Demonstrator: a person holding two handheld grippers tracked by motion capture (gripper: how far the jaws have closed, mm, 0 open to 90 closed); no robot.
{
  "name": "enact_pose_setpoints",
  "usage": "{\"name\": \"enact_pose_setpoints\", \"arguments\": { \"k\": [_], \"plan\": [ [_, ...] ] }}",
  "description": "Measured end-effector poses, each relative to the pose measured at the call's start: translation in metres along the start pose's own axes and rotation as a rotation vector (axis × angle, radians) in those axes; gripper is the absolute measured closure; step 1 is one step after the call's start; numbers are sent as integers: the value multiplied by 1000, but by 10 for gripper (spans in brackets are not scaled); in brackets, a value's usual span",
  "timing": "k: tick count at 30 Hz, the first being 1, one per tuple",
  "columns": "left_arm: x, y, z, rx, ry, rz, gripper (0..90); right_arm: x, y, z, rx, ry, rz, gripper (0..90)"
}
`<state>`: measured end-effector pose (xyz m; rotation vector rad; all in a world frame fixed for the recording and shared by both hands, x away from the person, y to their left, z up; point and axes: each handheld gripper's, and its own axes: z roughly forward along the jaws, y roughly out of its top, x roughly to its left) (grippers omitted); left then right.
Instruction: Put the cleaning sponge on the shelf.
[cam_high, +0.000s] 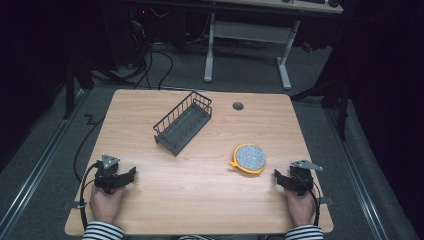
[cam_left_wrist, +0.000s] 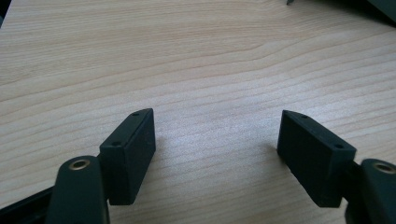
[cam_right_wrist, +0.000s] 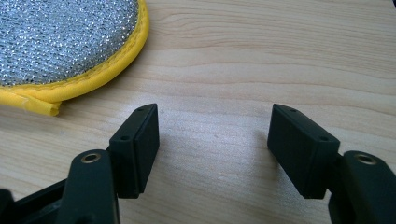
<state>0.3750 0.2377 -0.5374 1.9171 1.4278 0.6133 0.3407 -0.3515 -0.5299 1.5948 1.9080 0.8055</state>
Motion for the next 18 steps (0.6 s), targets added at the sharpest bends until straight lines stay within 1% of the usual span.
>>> {"name": "enact_pose_setpoints", "arguments": {
  "k": [12, 14, 17, 18],
  "plan": [
    [-1, 1, 1, 1, -3, 4, 264, 0, 0, 0, 1, 0, -4, 337],
    [0, 1, 1, 1, -7, 3, 267, 0, 0, 0, 2, 0, -4, 337],
    [0, 1, 1, -2, -27, 13, 270, 0, 0, 0, 2, 0, -4, 337],
    [0, 1, 0, -4, -27, 15, 278, 0, 0, 0, 1, 0, -3, 337]
  ]
}}
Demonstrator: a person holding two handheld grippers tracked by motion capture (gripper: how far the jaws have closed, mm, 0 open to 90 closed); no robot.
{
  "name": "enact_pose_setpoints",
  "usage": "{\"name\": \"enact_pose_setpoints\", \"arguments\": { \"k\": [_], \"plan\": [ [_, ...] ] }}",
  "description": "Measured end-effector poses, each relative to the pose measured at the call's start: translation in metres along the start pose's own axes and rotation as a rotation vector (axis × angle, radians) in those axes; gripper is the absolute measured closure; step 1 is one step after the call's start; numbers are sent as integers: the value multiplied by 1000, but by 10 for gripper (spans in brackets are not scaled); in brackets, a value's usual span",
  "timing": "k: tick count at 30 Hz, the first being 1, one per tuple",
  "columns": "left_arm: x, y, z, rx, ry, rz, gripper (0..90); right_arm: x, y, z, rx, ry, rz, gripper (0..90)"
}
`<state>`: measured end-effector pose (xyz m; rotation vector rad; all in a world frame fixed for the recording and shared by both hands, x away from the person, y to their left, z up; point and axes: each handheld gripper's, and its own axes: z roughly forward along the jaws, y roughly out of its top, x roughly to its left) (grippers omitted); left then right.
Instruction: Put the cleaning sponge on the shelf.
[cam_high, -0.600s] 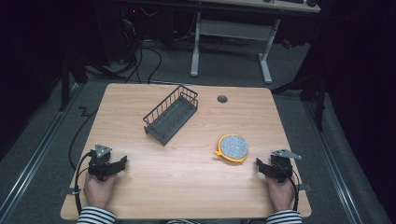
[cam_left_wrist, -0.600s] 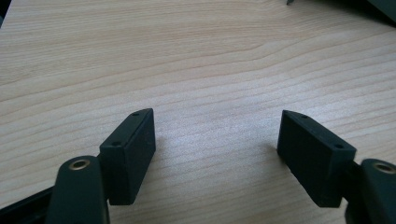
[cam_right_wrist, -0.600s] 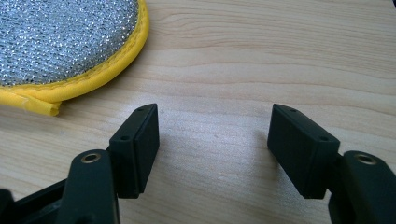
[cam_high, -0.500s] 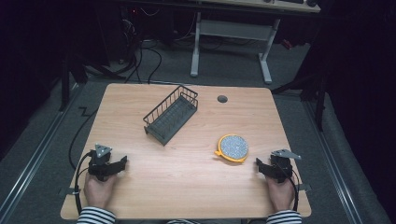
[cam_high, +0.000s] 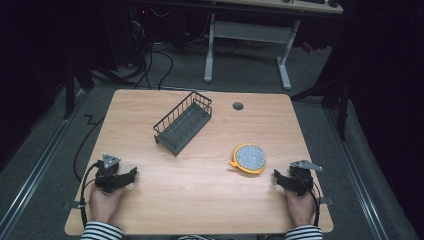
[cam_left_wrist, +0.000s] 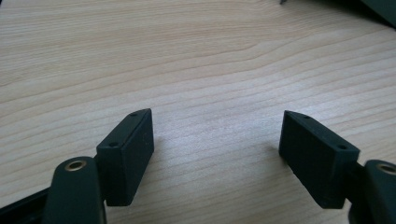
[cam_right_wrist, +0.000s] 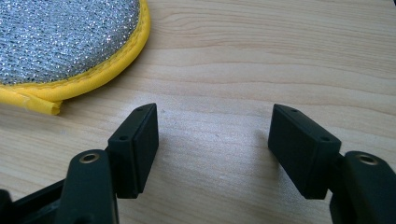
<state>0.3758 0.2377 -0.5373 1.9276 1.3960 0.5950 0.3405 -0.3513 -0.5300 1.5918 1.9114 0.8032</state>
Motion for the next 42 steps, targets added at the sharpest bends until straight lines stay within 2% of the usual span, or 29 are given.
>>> {"name": "enact_pose_setpoints", "arguments": {
  "k": [5, 7, 11, 14, 18, 25, 27, 32, 42],
  "plan": [
    [0, 0, 0, -2, 1, -5, 312, 0, 0, 0, 0, 0, 0, 337],
    [1, 0, 0, -10, -14, -25, 309, 0, 0, 0, 0, 0, 0, 337],
    [1, 0, -1, -10, -22, -34, 308, 0, 0, 0, 0, 0, 0, 337],
    [2, 1, -2, -12, -54, -59, 309, 0, 0, 0, 0, 0, 0, 337],
    [3, 3, -5, -45, -57, -87, 310, 0, 0, 0, 0, 1, 0, 337],
    [8, 3, -11, -49, -70, -107, 316, 0, 0, 0, 0, 1, 0, 336],
    [8, 6, -13, -41, -79, -101, 316, 0, 0, 0, 0, 1, 0, 336],
    [8, 15, -20, -68, -118, -134, 307, 0, 0, 0, 1, 2, 0, 334],
    [5, 34, -23, -66, -147, -121, 311, 0, 0, 0, -1, 2, -4, 331]
  ]
}}
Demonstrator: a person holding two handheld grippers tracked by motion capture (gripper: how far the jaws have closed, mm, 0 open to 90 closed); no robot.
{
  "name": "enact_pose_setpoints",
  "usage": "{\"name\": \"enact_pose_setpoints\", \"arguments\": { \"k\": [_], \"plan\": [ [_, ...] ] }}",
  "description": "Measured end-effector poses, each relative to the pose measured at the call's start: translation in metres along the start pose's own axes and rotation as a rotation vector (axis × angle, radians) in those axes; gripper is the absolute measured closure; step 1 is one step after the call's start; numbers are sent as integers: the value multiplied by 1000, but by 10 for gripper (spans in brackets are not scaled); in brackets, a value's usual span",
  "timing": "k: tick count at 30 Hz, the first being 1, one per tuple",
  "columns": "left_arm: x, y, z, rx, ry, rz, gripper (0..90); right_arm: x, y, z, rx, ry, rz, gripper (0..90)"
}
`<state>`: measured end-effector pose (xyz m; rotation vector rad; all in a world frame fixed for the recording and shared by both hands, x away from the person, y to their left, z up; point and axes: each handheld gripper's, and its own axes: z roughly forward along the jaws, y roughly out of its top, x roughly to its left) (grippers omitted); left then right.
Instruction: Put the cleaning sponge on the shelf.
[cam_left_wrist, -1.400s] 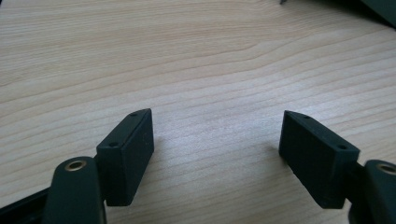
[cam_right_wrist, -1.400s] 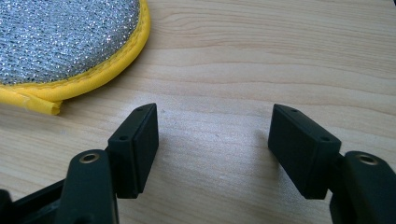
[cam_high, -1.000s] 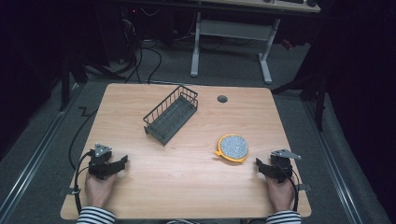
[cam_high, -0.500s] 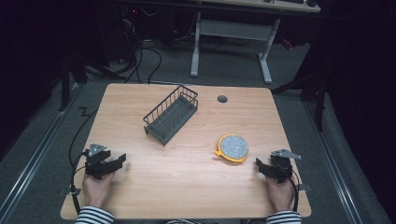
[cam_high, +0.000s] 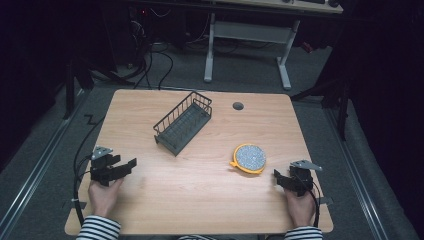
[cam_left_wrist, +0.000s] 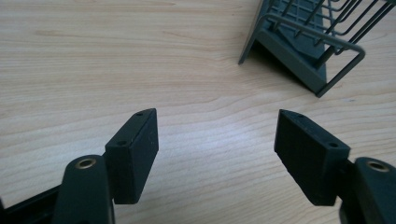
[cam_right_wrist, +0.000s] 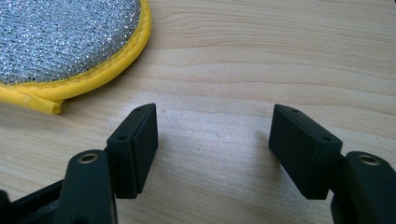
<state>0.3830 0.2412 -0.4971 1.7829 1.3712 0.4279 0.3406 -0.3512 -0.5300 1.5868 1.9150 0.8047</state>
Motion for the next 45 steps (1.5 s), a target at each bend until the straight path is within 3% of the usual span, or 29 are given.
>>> {"name": "enact_pose_setpoints", "arguments": {
  "k": [7, 13, 30, 38, 45],
  "plan": [
    [-14, 21, 1, 12, -24, 45, 314, 0, 0, 0, 0, 0, 1, 331],
    [-20, 29, 2, 25, -51, 42, 315, 0, 0, 0, 0, 0, 1, 331],
    [-45, 73, 3, 37, -81, 110, 331, 0, 0, 0, 2, 0, 4, 330],
    [-60, 97, 17, 52, -64, 144, 345, 1, 0, 0, 1, 4, 0, 323],
    [-64, 110, 31, 84, -31, 165, 347, 1, 0, 0, 1, 4, -1, 323]
  ]
}}
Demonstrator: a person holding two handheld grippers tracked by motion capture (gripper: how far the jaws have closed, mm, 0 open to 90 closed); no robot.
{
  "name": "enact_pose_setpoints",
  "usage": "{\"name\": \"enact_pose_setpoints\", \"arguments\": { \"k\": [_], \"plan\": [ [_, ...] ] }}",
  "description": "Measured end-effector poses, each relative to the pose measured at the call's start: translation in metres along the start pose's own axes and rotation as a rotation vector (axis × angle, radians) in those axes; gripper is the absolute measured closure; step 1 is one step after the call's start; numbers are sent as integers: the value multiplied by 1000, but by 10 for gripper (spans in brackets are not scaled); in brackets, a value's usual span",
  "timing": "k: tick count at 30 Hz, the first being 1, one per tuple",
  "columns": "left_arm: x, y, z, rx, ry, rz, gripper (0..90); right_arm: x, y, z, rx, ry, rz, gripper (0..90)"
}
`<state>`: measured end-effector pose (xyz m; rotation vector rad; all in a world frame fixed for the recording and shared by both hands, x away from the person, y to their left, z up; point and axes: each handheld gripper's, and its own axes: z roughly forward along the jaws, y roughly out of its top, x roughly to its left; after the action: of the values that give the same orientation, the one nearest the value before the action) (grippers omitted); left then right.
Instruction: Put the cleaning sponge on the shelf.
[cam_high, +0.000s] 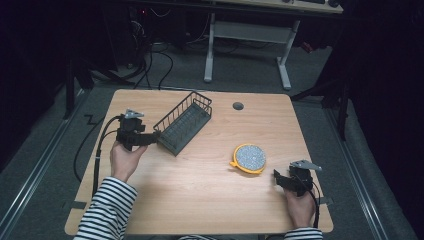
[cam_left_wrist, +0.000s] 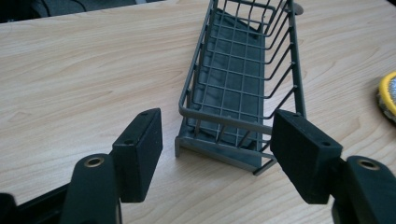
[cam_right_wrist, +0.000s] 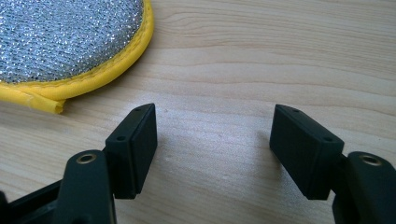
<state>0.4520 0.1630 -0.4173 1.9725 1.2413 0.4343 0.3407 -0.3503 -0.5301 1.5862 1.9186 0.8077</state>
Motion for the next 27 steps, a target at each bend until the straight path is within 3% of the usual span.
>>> {"name": "enact_pose_setpoints", "arguments": {
  "k": [7, 18, 22, 27],
  "plan": [
    [5, 16, 9, 17, 23, -7, 344, 0, 0, 0, 1, 0, -1, 323],
    [6, 41, 35, 113, 50, 17, 365, 0, 0, 0, 0, 2, 0, 322],
    [5, 42, 46, 137, 28, -4, 365, 0, 0, 0, 0, 5, 5, 324],
    [4, 38, 61, 181, 37, 15, 403, -1, 0, 0, -2, 8, 7, 324]
  ]
}}
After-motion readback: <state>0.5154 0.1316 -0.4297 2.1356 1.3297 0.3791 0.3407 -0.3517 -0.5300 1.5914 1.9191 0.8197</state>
